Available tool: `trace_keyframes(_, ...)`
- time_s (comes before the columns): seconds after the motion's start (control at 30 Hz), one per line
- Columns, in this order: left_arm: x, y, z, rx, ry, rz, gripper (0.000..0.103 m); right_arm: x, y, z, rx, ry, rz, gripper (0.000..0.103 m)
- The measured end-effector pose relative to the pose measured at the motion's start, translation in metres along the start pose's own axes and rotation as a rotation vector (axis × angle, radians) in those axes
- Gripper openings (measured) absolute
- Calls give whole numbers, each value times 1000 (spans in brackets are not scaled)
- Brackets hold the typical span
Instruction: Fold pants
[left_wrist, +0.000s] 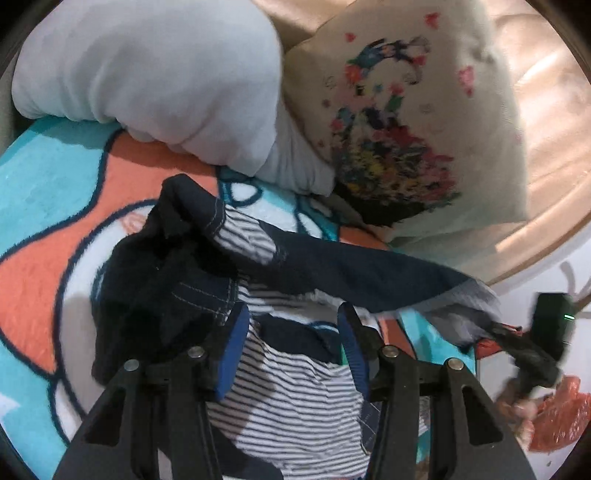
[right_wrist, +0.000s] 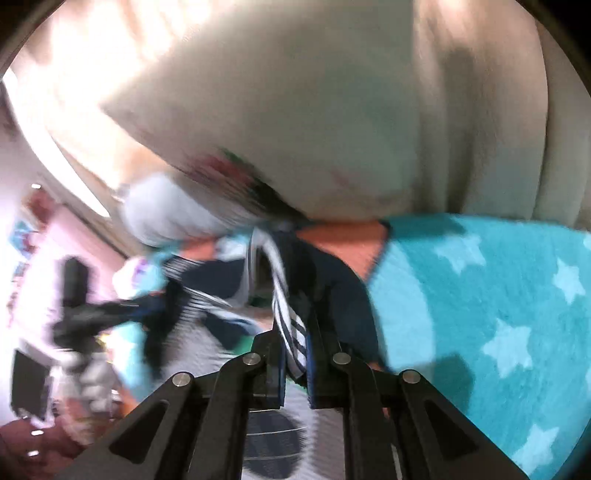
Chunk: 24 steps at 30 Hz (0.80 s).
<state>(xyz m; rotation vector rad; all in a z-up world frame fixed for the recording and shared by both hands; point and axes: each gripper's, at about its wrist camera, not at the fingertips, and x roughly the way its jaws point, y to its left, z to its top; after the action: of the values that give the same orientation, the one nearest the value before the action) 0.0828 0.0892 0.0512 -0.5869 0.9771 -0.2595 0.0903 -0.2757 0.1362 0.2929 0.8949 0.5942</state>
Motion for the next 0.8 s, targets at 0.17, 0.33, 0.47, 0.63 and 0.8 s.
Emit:
trace_keyframes(0.17, 12, 14, 16, -78, 3, 25, 49, -29, -4, 22, 85, 14, 153, 9)
trace_keyframes(0.33, 10, 25, 34, -141, -67, 16, 49, -14, -49, 36, 278, 35, 115, 10)
trace_keyframes(0.47, 0, 27, 33, -142, -85, -46, 49, 25, -109, 32, 405, 98, -217, 25)
trace_keyframes(0.63, -26, 26, 23, -77, -106, -18, 55, 22, -124, 20, 409, -17, -339, 33)
trace_keyframes(0.8, -41, 13, 6, 15, -79, -47, 57, -1, -64, 22, 248, -92, -217, 52)
